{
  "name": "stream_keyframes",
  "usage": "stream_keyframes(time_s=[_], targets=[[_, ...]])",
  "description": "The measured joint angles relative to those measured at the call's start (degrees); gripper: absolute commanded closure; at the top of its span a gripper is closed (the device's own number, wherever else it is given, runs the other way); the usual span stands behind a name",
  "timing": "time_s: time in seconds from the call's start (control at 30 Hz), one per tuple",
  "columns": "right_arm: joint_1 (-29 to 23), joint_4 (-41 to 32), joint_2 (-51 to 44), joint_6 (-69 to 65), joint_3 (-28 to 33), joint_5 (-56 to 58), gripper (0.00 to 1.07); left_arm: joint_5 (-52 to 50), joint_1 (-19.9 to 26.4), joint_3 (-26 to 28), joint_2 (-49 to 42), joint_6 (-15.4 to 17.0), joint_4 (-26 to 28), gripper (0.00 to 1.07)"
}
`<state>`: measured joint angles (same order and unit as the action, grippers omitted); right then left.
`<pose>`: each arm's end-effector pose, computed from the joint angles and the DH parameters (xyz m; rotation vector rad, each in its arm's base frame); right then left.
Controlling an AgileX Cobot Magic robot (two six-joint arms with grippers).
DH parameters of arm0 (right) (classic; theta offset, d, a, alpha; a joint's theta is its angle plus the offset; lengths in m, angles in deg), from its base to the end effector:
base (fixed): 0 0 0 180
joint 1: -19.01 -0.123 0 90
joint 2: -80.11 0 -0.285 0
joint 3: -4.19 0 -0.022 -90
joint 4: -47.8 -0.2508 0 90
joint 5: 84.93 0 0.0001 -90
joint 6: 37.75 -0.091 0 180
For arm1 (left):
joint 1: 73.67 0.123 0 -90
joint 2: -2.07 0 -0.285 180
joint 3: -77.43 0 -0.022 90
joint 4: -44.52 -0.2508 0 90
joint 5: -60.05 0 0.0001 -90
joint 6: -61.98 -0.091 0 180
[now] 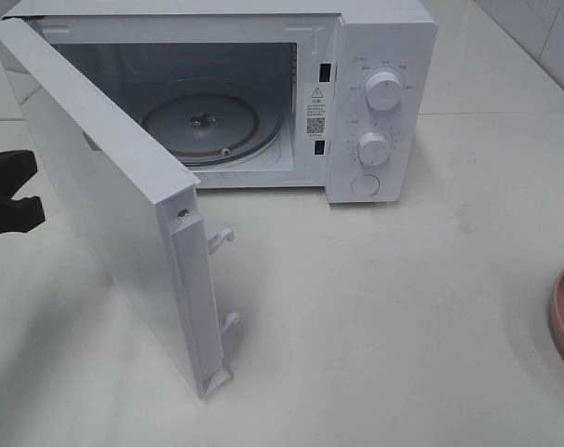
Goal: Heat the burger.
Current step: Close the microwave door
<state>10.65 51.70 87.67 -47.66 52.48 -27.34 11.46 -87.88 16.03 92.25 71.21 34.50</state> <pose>-0.0032 -0.0058 0.2833 0.0280 1.9801 0.1267 0.2175 -0.0673 0.1768 0.2772 1.7938 -0.3262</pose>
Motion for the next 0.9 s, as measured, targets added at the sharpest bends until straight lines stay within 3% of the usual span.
stream_keyframes(time_s=[0.4, 0.63, 0.9], targets=[[0.0, 0.0, 0.0, 0.0, 0.0, 0.0, 0.32, -2.5, -12.9, 3.0, 4.3, -8.1, 16.6, 1.07], [0.0, 0.0, 0.0, 0.0, 0.0, 0.0, 0.32, -2.6, -17.2, 7.6, 8.1, -8.7, 17.8, 1.07], [0.0, 0.0, 0.0, 0.0, 0.0, 0.0, 0.32, -1.3, -21.8, 14.5, 12.9, -9.2, 22.9, 1.07]])
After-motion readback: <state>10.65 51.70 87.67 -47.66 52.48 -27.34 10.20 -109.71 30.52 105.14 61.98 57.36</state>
